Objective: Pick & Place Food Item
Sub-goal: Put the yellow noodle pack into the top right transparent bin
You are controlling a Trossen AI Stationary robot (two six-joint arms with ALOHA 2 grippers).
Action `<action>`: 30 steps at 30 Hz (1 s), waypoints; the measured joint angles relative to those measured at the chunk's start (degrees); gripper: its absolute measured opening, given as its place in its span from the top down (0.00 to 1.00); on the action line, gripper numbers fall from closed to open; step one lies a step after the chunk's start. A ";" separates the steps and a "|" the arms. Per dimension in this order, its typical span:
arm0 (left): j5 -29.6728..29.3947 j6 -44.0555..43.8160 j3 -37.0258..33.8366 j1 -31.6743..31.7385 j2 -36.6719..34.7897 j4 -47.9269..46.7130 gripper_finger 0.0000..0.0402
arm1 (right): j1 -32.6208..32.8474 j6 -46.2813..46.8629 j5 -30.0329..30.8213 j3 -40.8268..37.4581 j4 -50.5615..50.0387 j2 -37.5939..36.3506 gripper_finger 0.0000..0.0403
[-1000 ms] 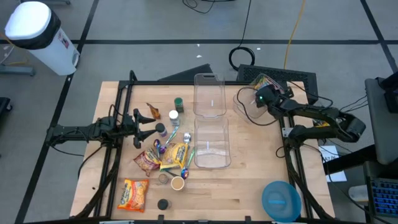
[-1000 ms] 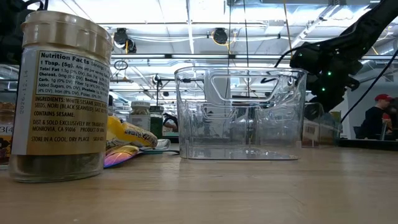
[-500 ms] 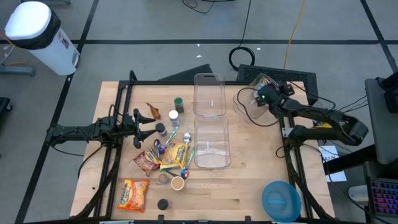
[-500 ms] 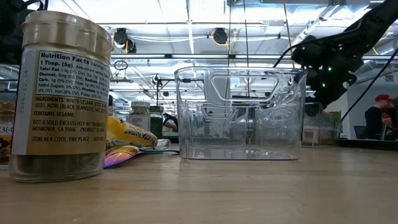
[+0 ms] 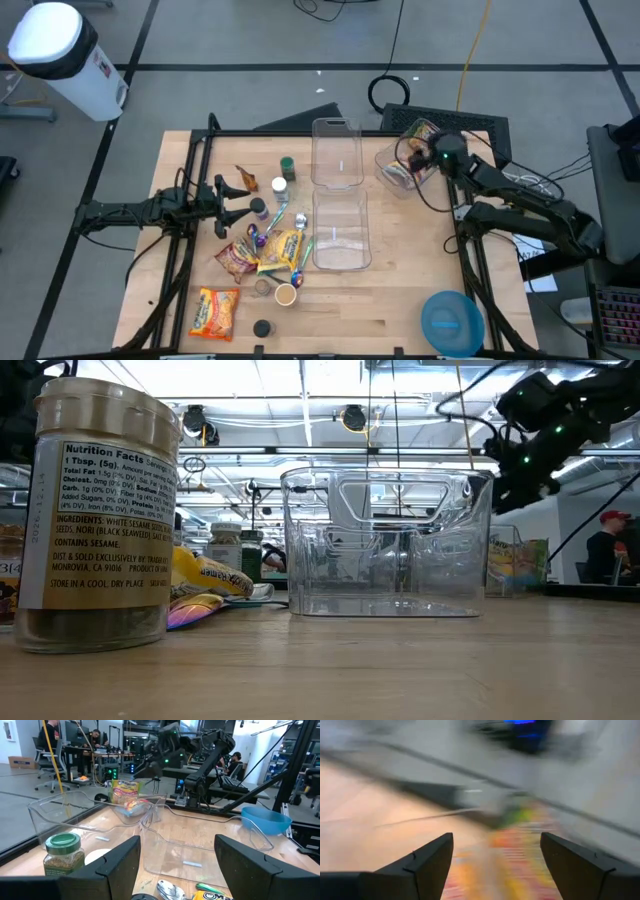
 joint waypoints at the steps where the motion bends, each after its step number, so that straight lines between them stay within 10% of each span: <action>1: 0.00 0.00 0.00 0.00 0.01 0.00 0.35 | 0.04 0.61 -5.00 0.00 -0.02 0.08 0.30; 6: 0.00 0.00 0.00 0.00 0.00 0.00 0.35 | 3.01 3.29 -14.82 0.02 -1.47 3.77 0.32; 17: 0.00 0.00 0.00 0.00 0.01 -0.02 0.35 | 9.60 -1.55 -6.43 0.42 -4.35 15.04 0.38; 30: 0.00 -0.02 0.00 0.00 0.01 -0.02 0.35 | 9.79 -7.04 -5.88 -0.03 7.37 6.61 0.53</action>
